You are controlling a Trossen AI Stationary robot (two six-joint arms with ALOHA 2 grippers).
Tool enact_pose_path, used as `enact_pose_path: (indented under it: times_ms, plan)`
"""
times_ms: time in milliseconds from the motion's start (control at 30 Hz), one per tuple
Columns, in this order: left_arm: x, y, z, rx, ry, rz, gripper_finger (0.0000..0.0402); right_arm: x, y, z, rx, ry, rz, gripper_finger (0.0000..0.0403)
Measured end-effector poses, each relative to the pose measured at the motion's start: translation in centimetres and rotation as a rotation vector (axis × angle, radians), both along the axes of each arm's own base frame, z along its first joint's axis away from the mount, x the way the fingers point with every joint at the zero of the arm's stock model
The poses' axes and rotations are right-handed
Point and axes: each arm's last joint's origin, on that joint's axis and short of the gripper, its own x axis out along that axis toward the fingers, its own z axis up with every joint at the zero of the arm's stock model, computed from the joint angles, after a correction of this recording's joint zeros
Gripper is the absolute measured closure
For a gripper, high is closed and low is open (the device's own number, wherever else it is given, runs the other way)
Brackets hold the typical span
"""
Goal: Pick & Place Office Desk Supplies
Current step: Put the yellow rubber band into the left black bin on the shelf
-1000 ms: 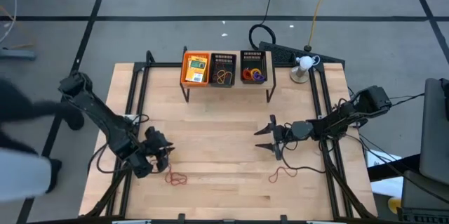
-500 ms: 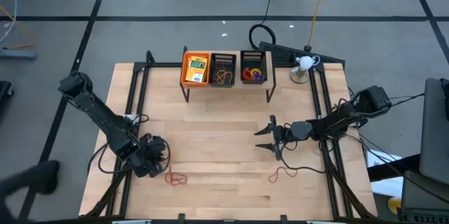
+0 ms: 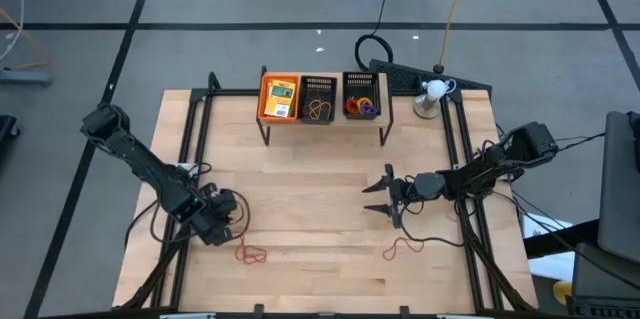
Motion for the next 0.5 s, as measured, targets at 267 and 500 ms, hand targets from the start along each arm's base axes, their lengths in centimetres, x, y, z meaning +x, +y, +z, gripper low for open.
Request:
enact_pose_path:
  times_ms: [267,500]
  plan:
    - [0.22,0.26,-0.01,0.028,0.018,-0.121,0.0313,-0.01,0.0,-0.04,-0.001,0.004,0.0,0.019]
    - [0.51,0.62,-0.01,0.045,0.021,-0.149,0.0313,-0.01,0.0,-0.04,-0.003,0.004,0.001,0.019]
